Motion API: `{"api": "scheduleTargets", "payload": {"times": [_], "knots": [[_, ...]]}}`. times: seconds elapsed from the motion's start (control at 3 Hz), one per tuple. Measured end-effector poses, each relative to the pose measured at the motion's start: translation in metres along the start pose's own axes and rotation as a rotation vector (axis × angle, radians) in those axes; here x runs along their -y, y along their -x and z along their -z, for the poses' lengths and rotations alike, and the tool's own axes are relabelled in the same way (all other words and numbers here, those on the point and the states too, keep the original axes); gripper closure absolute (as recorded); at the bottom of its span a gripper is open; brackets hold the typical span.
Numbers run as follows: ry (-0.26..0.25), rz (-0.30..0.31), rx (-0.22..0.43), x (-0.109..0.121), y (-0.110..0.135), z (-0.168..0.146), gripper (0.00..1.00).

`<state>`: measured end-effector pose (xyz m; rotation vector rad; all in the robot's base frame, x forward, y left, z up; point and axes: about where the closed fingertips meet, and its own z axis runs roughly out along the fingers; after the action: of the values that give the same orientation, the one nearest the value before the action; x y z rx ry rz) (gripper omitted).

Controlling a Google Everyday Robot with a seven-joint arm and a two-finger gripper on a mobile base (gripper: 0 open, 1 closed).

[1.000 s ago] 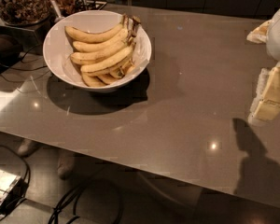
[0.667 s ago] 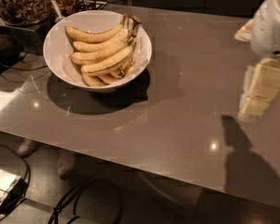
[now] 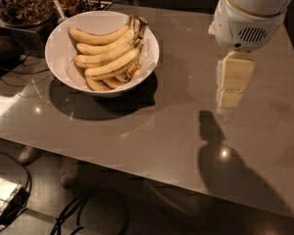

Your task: Pick banana from white bowl

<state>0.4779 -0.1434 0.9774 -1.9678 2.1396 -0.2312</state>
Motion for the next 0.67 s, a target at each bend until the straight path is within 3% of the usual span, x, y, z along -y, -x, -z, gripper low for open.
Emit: {"api": "scheduleTargets", "payload": {"times": [0.67], "knots": [[-0.09,0.109,0.034,0.024,0.077,0.016,0.0]]}}
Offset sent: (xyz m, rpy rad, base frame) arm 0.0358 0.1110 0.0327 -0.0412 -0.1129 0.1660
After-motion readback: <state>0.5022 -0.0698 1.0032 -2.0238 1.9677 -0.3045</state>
